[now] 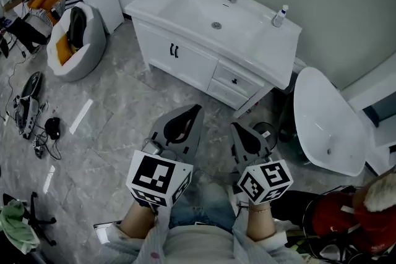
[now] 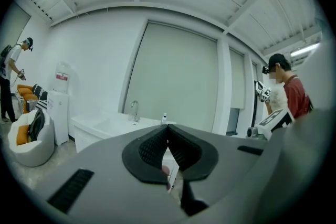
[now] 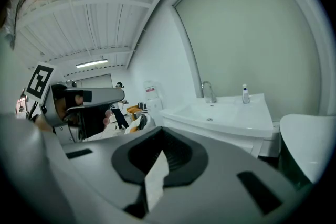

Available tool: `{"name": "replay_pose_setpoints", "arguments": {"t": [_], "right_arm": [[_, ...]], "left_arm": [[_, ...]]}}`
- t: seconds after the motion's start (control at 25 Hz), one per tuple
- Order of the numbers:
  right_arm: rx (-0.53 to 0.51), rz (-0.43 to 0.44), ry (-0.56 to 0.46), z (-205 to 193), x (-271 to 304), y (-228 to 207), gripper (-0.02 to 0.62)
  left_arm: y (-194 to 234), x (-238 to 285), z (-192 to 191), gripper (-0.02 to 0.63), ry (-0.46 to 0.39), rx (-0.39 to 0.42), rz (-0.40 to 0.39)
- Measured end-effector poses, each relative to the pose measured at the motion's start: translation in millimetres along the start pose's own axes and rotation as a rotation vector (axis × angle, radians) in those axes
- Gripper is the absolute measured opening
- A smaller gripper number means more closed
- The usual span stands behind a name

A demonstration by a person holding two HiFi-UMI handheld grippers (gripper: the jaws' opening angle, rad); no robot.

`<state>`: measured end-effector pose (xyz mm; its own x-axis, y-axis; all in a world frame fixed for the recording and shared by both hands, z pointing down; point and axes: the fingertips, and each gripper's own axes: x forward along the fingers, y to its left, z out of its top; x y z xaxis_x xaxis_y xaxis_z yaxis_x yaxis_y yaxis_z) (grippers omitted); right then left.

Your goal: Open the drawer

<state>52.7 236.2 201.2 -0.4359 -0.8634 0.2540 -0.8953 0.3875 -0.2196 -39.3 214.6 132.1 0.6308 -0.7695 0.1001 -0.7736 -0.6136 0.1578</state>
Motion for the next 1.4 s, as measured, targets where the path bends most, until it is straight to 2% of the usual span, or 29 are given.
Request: {"name": "replay_pose_setpoints", "arguments": {"t": [0.36,0.64,1.16,1.4], "right_arm": [[0.008,-0.077,0.045,-3.3,18.4,-23.9,0.009],[0.014,-0.078,0.066,-0.7,61.2,-60.8,0.009],[0.021,-0.104,0.065,58.2,148.7,-167.7,0.009],[-0.027,-0.102,0.108,68.7,178.6,-210.9,0.009]], "left_arm": [[25.2,23.9,-5.7,0.017,0.021,-0.039,-0.022],[50.5,70.5,-12.3,0.017,0.041,-0.047,-0.005],[77.6,222.4,24.6,0.017,0.046,-0.021,-0.052],[83.2,275.0,36.8,0.017,0.024,-0.022,-0.061]]}}
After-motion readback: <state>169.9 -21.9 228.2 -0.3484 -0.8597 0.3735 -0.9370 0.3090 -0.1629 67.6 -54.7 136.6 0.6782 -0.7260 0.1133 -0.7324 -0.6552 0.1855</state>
